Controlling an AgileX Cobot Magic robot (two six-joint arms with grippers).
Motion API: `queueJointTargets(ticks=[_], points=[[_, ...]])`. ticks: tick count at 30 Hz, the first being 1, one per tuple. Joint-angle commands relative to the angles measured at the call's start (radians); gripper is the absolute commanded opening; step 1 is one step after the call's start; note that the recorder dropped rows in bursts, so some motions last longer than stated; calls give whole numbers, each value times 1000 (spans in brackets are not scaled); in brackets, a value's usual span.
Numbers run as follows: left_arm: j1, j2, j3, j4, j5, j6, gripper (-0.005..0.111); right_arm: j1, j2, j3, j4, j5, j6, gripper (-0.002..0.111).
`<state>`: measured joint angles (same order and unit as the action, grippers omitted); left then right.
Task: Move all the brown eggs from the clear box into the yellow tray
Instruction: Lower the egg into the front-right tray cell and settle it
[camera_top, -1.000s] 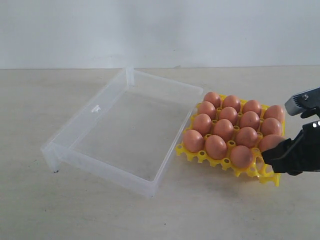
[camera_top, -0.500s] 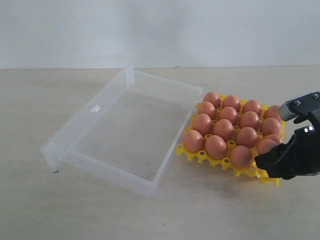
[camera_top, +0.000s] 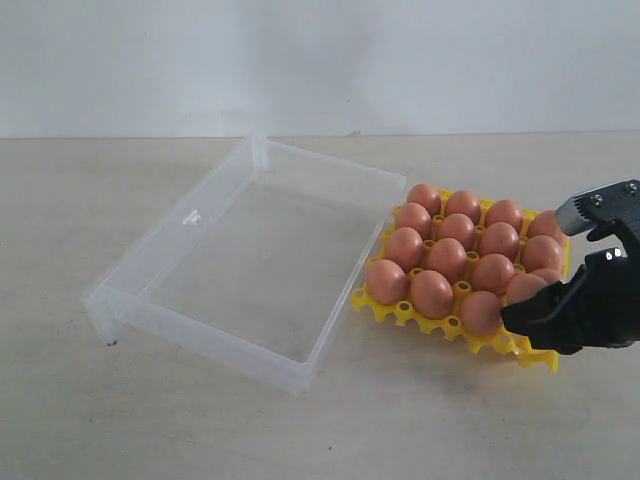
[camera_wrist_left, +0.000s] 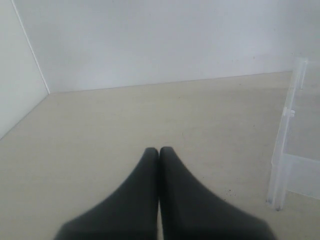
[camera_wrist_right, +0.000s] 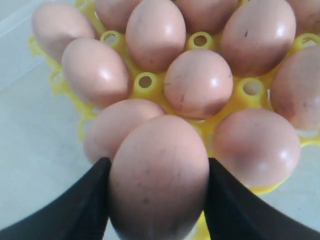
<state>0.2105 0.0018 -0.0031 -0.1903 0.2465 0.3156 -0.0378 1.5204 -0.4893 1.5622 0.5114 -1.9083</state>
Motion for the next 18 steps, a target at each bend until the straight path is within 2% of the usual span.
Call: queueJointTargets(ticks=[1, 11, 15, 18], points=[[3, -2, 3, -4, -11, -9, -4, -3, -1, 1, 11, -18, -11, 49], [3, -2, 3, -4, -11, -9, -4, -3, -1, 1, 11, -40, -11, 49], [3, -2, 3, -4, -11, -9, -4, -3, -1, 1, 11, -34, -9, 62], [3, -2, 3, -4, -11, -9, -4, -3, -1, 1, 11, -36, -9, 65]])
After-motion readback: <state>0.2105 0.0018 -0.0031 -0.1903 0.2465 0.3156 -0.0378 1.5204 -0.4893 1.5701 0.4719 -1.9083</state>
